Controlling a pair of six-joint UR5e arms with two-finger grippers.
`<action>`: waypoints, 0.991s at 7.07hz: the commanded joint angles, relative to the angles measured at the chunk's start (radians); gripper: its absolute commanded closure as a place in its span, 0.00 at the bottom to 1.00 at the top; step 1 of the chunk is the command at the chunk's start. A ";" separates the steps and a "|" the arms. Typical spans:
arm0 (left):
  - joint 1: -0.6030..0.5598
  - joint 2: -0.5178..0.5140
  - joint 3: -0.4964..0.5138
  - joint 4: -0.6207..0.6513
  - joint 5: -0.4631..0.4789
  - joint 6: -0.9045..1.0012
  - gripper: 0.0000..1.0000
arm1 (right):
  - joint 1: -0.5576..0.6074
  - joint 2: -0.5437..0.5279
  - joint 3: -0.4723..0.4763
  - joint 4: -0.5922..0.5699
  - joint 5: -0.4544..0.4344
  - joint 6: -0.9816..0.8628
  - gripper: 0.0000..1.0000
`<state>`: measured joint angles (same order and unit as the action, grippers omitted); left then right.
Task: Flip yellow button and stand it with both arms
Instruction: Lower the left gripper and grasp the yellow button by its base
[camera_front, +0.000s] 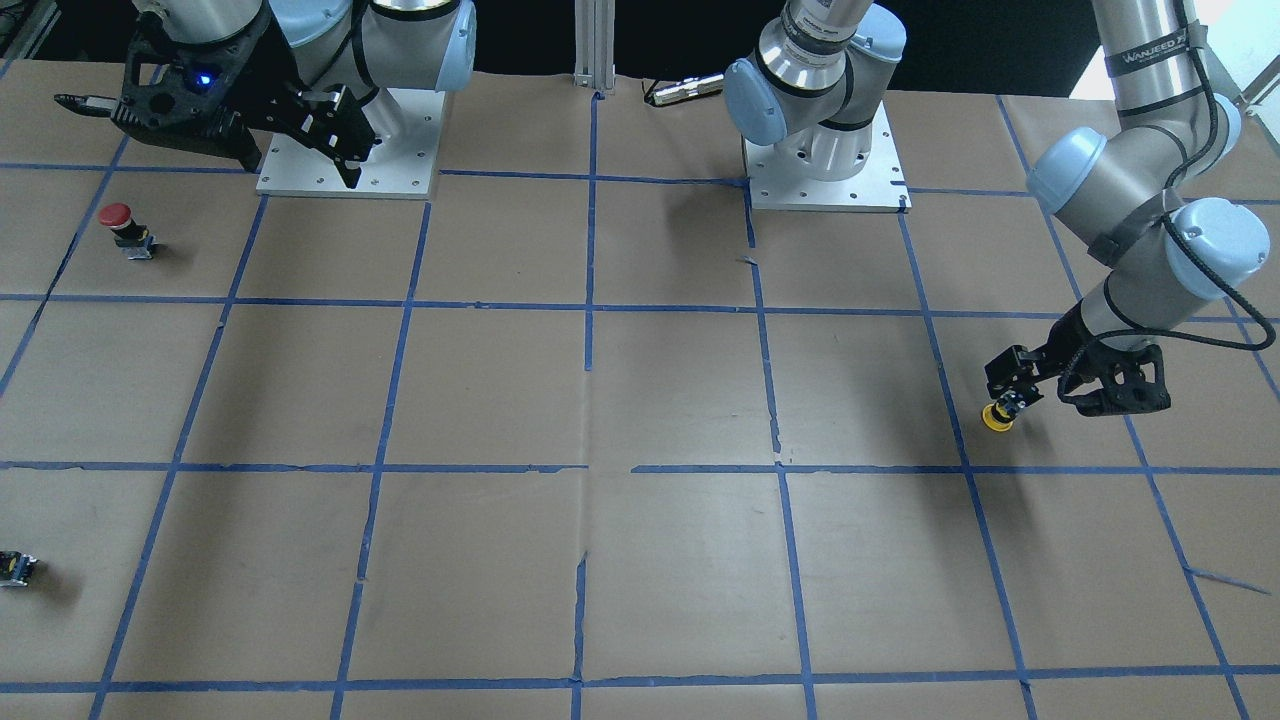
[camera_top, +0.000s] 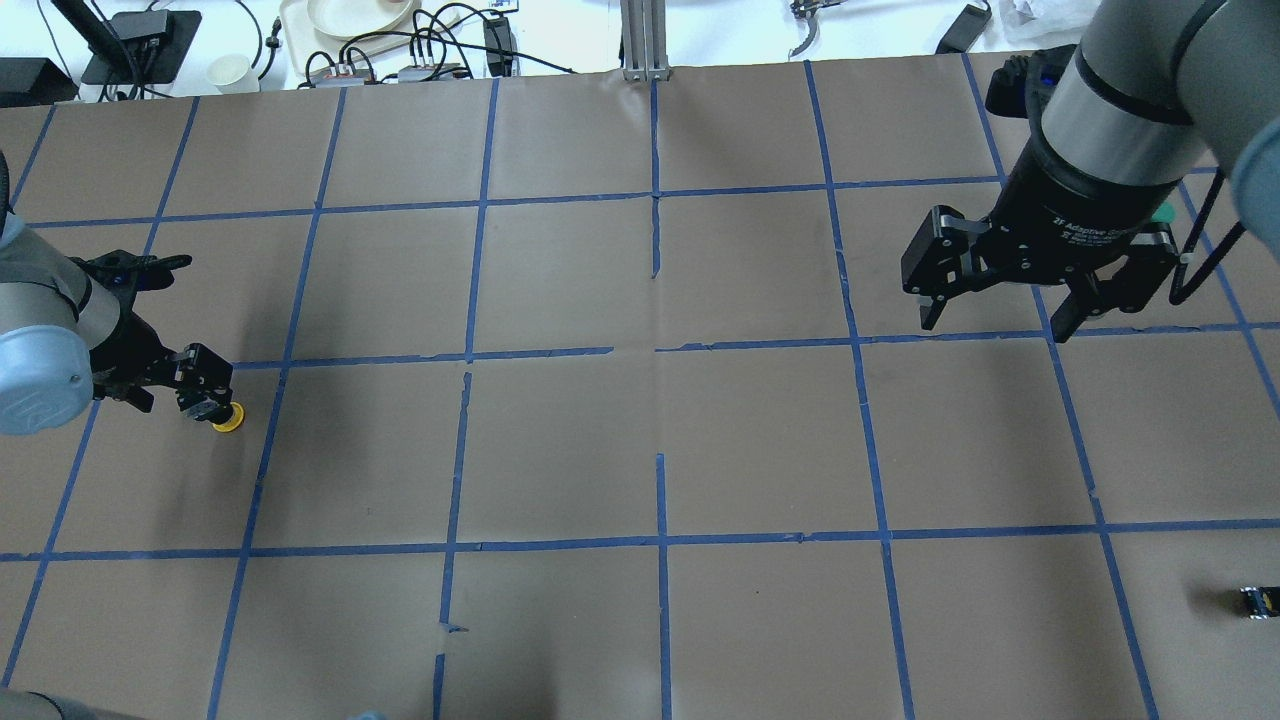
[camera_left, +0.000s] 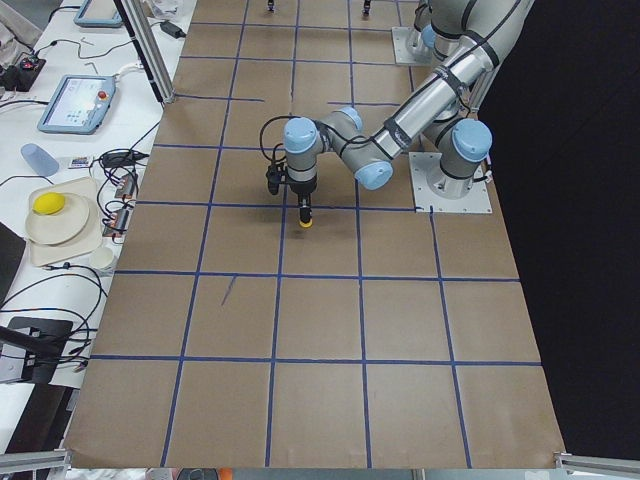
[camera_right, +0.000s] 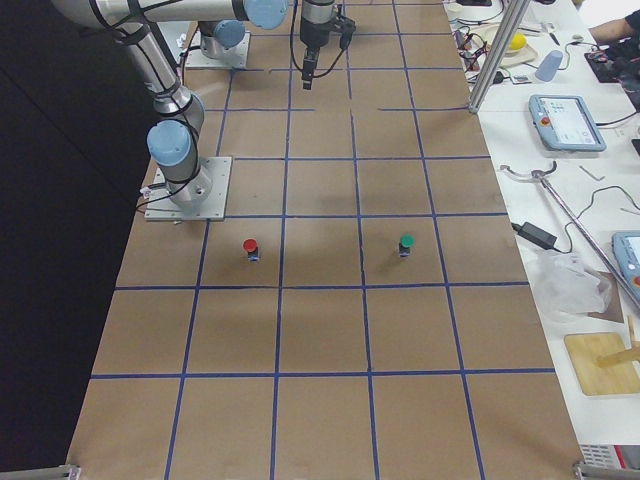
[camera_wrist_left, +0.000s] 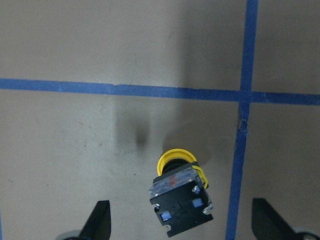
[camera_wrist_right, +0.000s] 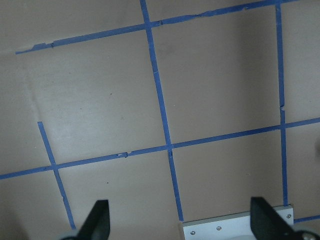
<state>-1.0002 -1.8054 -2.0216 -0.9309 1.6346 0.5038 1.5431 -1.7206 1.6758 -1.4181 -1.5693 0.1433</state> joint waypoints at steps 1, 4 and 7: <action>0.003 -0.009 0.007 -0.008 0.001 0.010 0.32 | 0.000 0.001 -0.001 -0.002 0.005 0.004 0.00; 0.028 -0.003 0.015 -0.064 -0.088 0.042 0.75 | -0.001 0.001 -0.002 -0.002 0.008 -0.004 0.00; 0.038 0.068 0.011 -0.294 -0.447 0.048 0.76 | -0.003 0.002 -0.002 0.001 0.018 -0.004 0.00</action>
<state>-0.9627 -1.7720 -2.0025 -1.1289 1.3569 0.5456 1.5404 -1.7198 1.6736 -1.4195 -1.5583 0.1397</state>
